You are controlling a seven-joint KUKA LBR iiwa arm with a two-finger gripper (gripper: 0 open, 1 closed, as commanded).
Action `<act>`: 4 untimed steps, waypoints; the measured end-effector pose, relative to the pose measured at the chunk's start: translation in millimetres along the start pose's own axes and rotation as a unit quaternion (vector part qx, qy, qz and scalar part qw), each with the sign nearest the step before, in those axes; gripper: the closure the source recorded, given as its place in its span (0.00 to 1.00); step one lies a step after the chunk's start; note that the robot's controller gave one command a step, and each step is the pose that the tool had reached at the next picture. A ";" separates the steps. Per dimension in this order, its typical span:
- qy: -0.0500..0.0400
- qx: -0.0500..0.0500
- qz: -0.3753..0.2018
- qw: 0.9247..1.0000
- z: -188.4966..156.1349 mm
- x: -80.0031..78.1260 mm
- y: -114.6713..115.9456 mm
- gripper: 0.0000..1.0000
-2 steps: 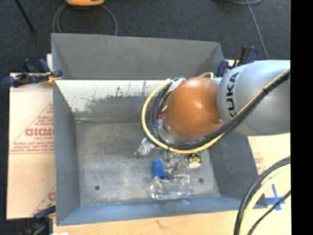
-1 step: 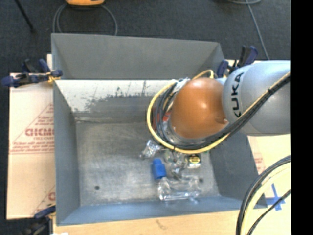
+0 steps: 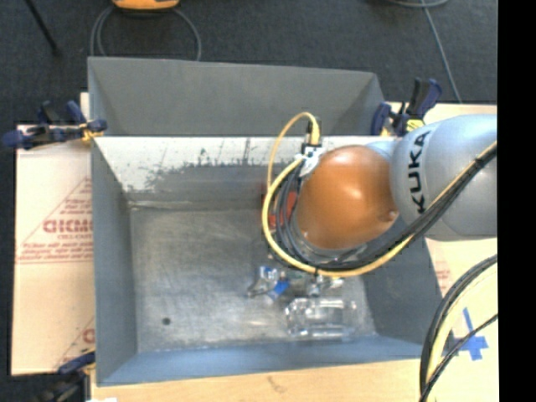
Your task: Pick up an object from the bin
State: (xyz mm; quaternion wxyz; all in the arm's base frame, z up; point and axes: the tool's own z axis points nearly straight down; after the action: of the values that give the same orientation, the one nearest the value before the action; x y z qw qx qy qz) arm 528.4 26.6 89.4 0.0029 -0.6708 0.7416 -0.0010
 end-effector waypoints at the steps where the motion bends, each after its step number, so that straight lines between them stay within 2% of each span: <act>1: 0.001 0.000 -0.081 0.997 10.8 35.8 -46.3 0.00; 2: 0.000 -0.002 -0.080 0.997 10.3 33.3 -45.5 1.00; 3: 0.002 0.004 -0.123 0.992 -83.0 67.3 -97.4 1.00; 4: 0.001 0.004 -0.129 0.992 -7.9 81.9 -94.5 1.00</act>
Offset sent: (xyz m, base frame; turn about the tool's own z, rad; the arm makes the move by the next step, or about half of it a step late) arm 0.0409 -0.0381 -0.0115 -0.1671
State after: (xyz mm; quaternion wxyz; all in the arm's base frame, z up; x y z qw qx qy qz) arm 614.2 -64.3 97.6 0.0042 -0.7607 0.6491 -0.0051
